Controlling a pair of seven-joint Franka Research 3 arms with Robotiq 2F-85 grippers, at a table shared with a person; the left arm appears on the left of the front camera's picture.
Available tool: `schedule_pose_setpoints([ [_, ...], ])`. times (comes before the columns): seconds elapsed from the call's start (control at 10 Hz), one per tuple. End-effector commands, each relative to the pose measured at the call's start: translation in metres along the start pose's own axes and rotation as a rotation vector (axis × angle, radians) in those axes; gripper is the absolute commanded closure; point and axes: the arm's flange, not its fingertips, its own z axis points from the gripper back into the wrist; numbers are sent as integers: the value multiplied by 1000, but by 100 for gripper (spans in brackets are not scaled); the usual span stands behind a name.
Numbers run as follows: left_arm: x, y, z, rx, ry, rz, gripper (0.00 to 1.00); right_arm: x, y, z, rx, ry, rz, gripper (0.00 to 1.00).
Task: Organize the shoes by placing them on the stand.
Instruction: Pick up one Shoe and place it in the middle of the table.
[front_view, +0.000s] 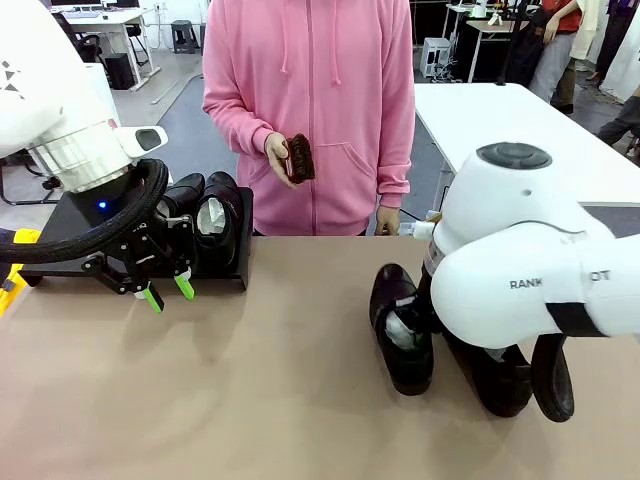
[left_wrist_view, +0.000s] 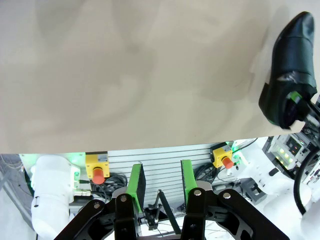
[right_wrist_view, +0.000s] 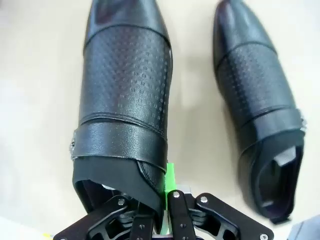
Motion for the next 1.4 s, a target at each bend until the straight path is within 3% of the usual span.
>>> schedule_pose_setpoints([
  [0.0, -3, 1, 0, -10, -11, 4, 59, -39, 54, 46, 57, -90, -38, 100],
  [0.4, -3, 1, 0, -10, -11, 4, 59, -84, 146, 14, 100, -25, -6, 100],
  [1.0, -3, 1, 0, -10, -11, 4, 59, -106, 169, -47, 125, 9, -29, 100],
  [1.1, -3, 1, 0, -10, -11, 4, 59, -107, 167, -56, 126, 30, -35, 92],
  [1.3, -3, 1, 0, -10, -11, 4, 59, -104, 162, -51, 146, 21, -35, 56],
])
